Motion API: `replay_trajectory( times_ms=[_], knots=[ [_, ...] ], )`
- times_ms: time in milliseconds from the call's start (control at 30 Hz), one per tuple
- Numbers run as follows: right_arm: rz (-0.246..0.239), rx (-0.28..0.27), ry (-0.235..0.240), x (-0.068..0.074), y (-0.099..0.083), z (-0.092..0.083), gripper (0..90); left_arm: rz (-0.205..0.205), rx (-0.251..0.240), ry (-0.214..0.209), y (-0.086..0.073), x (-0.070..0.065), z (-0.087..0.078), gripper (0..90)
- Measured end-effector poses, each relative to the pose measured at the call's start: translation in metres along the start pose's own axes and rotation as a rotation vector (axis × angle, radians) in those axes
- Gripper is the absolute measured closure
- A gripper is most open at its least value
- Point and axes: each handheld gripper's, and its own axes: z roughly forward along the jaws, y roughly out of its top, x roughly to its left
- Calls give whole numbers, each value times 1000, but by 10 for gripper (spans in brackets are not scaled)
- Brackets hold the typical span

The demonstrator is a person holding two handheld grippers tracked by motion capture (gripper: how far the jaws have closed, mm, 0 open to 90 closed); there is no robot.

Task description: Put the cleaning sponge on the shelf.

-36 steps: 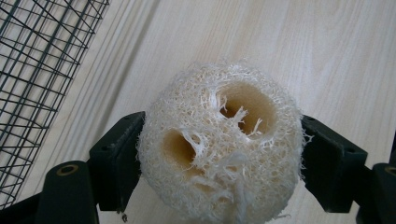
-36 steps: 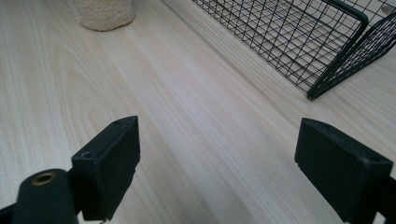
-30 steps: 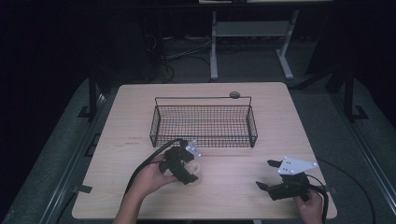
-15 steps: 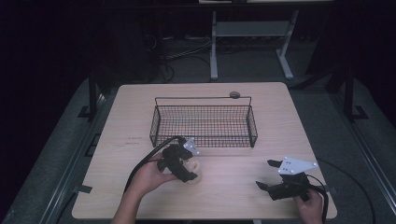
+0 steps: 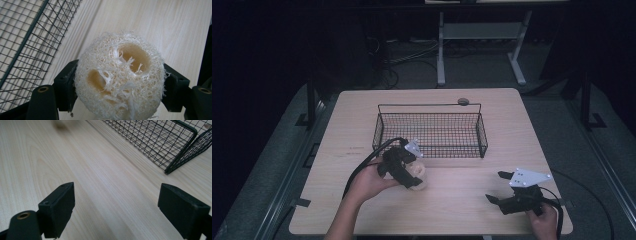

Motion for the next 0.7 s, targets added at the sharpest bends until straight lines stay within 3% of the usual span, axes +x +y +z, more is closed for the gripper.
replay_trajectory(
  times_ms=[700],
  knots=[
    [4,0,-1,0,1,1,136,-21,-12,-13,16,15,-22,274]
  ],
)
